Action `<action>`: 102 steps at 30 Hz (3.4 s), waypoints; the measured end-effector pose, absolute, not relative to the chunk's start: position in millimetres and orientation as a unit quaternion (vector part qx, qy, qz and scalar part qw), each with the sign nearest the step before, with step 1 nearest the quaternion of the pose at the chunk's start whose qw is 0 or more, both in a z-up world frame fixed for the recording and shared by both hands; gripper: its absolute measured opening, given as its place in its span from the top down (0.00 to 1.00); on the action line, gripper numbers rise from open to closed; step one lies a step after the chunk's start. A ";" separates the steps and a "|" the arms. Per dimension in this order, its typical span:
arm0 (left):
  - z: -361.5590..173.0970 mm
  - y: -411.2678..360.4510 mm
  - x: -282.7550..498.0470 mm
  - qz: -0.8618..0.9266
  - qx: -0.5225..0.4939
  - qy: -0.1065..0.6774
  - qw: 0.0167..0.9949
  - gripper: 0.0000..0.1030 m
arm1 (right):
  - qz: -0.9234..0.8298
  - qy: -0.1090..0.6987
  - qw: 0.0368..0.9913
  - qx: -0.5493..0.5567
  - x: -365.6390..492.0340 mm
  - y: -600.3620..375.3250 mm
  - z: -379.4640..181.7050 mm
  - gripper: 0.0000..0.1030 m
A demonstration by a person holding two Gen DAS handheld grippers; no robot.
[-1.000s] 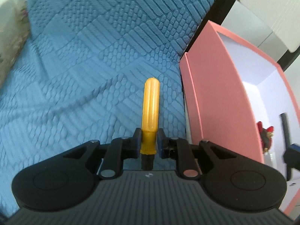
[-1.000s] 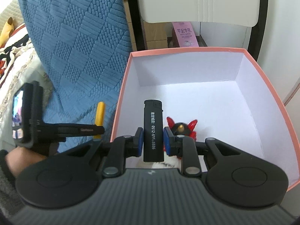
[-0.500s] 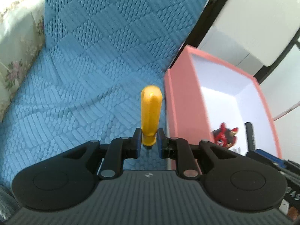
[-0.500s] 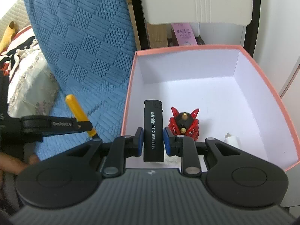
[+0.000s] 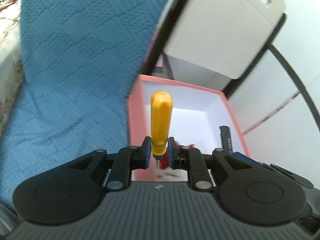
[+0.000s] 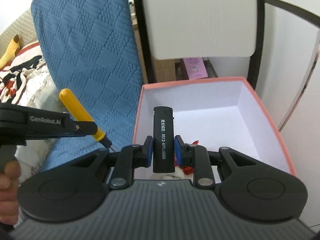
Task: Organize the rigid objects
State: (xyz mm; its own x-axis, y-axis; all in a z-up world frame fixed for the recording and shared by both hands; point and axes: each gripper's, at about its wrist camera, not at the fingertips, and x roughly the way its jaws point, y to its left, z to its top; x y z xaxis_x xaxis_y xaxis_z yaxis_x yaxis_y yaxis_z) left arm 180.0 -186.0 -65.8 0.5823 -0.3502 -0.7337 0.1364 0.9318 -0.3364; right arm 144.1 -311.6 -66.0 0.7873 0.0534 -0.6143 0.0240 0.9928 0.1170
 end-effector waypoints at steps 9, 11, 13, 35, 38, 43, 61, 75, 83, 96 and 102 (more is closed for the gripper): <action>-81.9 -253.3 186.7 -0.180 -0.099 0.459 0.864 0.80 | -0.033 0.328 0.941 0.077 133.4 -364.0 -74.5 0.75; -92.9 -268.0 189.9 -0.187 -0.096 0.472 0.856 0.80 | -0.041 0.334 0.938 0.083 131.9 -376.5 -82.5 0.75; -105.4 -282.4 193.4 -0.193 -0.094 0.487 0.847 0.80 | -0.049 0.341 0.935 0.088 133.0 -388.3 -91.2 0.75; -205.9 -351.2 242.3 -0.190 -0.075 0.555 0.806 0.80 | -0.068 0.436 0.893 0.083 182.8 -441.3 -189.6 0.75; -209.6 -353.2 249.4 -0.190 -0.077 0.556 0.806 0.80 | -0.063 0.442 0.891 0.080 188.6 -443.5 -197.5 0.75; -214.0 -351.9 254.6 -0.190 -0.084 0.555 0.806 0.80 | -0.057 0.451 0.886 0.088 190.7 -447.0 -205.7 0.74; -153.4 -313.1 221.3 -0.198 -0.095 0.498 0.839 0.77 | -0.058 0.398 0.909 0.112 164.2 -438.3 -149.2 0.74; -69.2 -258.6 152.2 -0.221 -0.079 0.417 0.878 0.61 | -0.045 0.313 0.943 0.106 96.3 -392.1 -60.9 0.74; -42.9 -230.0 107.4 -0.229 -0.079 0.390 0.888 0.52 | -0.040 0.281 0.954 0.091 55.6 -358.6 -30.9 0.74; -15.7 -177.6 49.1 -0.233 -0.082 0.349 0.904 0.36 | -0.046 0.266 0.960 0.078 6.4 -318.3 -18.1 0.74; -9.4 -156.3 27.1 -0.226 -0.081 0.336 0.911 0.31 | -0.048 0.265 0.960 0.076 -14.4 -301.2 -17.4 0.74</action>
